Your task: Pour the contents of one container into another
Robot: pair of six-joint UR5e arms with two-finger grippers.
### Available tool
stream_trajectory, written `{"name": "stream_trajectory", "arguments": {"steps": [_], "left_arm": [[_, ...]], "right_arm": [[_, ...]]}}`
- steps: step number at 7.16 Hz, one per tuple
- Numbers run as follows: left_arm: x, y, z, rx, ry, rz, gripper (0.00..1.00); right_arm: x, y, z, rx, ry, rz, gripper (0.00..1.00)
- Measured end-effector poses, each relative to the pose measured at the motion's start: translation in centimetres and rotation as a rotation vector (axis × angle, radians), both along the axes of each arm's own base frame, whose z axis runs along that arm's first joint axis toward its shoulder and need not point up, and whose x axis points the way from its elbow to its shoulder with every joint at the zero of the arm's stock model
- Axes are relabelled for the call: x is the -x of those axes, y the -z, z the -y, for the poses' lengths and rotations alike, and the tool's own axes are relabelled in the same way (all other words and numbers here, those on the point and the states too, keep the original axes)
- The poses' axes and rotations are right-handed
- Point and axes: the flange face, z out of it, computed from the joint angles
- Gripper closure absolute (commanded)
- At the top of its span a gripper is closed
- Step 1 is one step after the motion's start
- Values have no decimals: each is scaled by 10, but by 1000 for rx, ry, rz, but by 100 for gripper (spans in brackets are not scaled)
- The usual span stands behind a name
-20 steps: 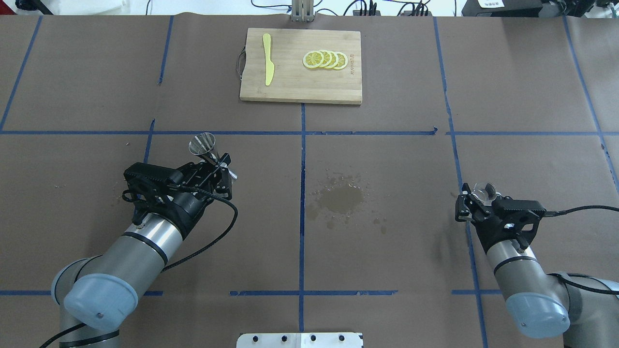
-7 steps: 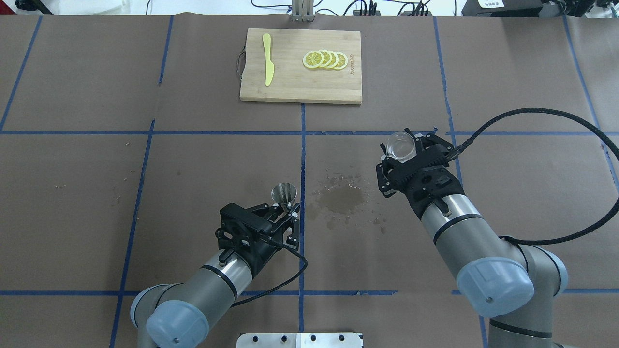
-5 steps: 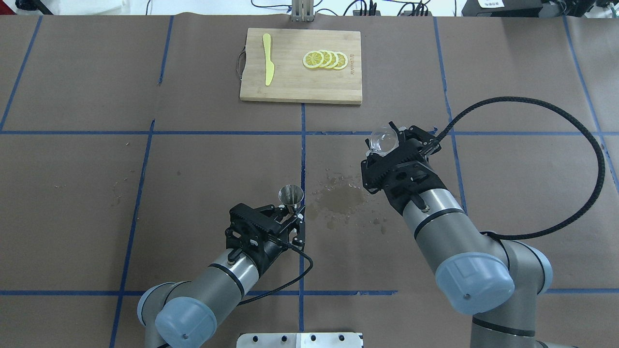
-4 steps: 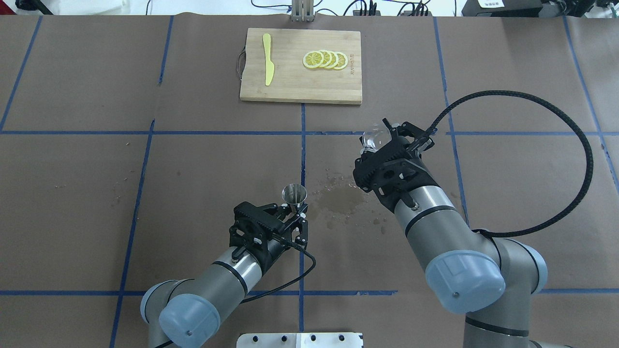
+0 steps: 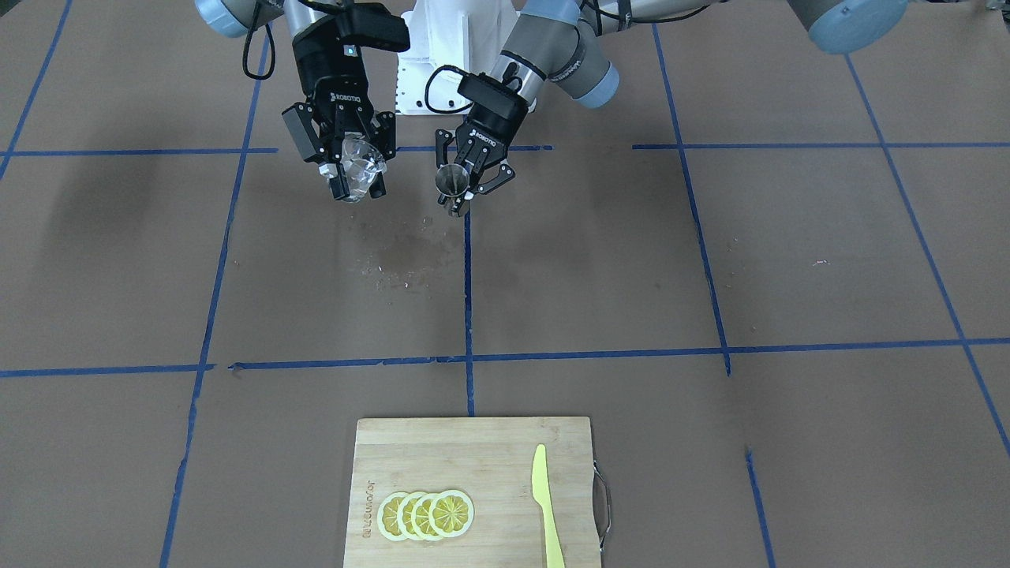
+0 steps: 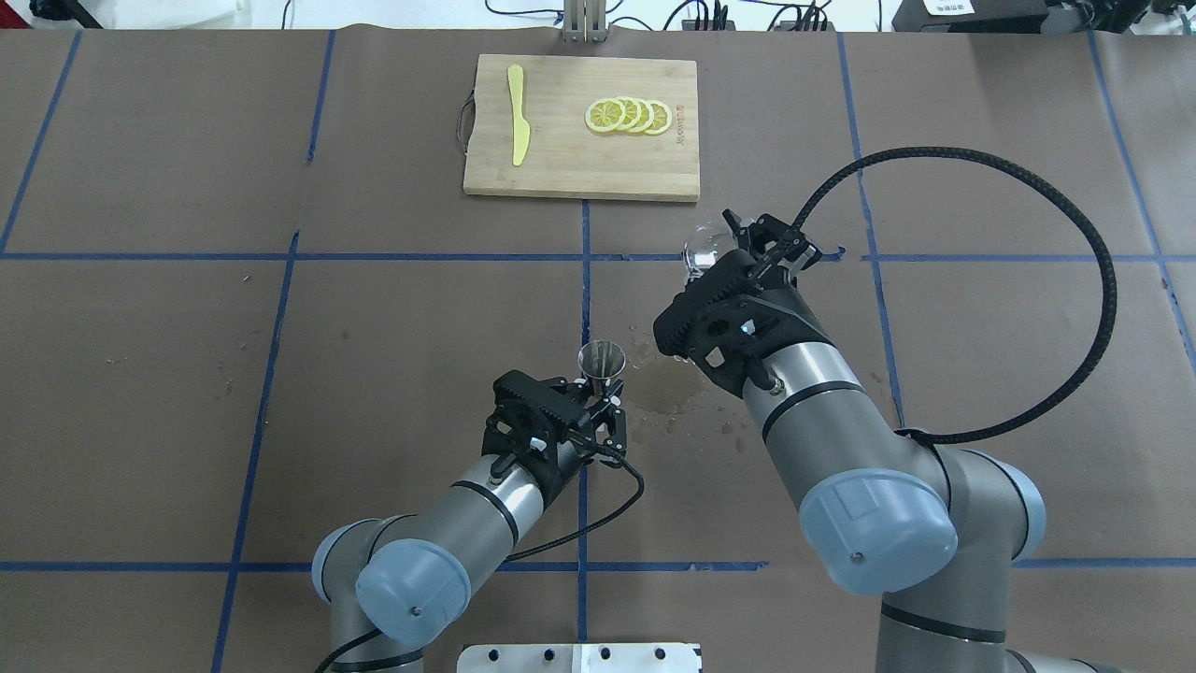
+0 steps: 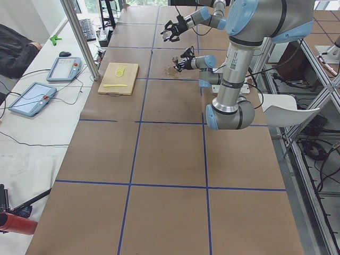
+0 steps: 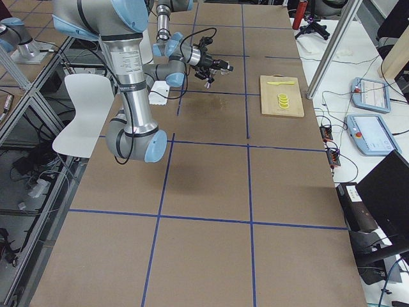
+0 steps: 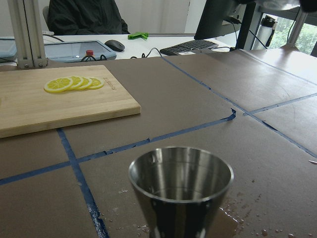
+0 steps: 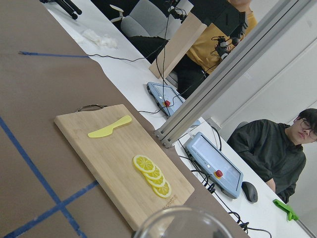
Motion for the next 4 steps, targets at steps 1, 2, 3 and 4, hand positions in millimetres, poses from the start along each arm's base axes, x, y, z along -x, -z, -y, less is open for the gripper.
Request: {"name": "stream_trajectory", "arguments": {"steps": [1,2,3,4], "left_arm": [[-2,6,2,-2,-9,-6,100],[-3,11,4,-4,-16,-10,100],[-5,16,7,-7,-20,-13,100],[-9,22,12,-8,-18,-14,100]], "right_arm": [[-2,0,4,-4,-6,-21,100],[-3,-1,7,-5,-11,-39,100],[-4,-2,9,-9,-12,-59,100],[-4,-2,10,-14,-10,-75,100]]}}
